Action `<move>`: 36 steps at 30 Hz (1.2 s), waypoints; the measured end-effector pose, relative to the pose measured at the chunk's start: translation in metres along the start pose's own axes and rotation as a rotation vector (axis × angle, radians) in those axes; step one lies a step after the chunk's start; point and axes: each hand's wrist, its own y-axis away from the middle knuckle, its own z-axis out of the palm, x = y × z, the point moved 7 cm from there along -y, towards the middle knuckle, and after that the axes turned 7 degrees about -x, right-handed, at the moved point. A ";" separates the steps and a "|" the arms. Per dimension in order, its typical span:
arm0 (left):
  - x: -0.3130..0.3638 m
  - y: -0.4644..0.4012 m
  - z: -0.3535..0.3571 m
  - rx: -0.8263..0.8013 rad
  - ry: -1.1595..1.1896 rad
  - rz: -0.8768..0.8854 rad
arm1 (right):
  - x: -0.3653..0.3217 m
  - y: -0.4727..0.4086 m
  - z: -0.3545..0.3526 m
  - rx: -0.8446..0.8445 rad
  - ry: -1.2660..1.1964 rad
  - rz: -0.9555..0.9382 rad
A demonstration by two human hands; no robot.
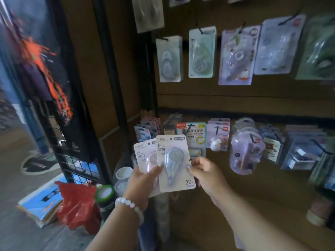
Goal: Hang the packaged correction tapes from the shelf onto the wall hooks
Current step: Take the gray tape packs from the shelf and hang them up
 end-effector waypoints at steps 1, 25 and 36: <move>0.014 -0.003 -0.004 0.003 -0.003 0.028 | -0.012 -0.006 0.005 -0.022 0.018 -0.017; 0.163 -0.064 -0.069 0.122 0.046 0.365 | -0.260 -0.176 0.062 0.198 0.313 -0.404; 0.177 -0.070 -0.083 0.114 -0.014 0.377 | -0.261 -0.188 0.066 0.337 0.427 -0.424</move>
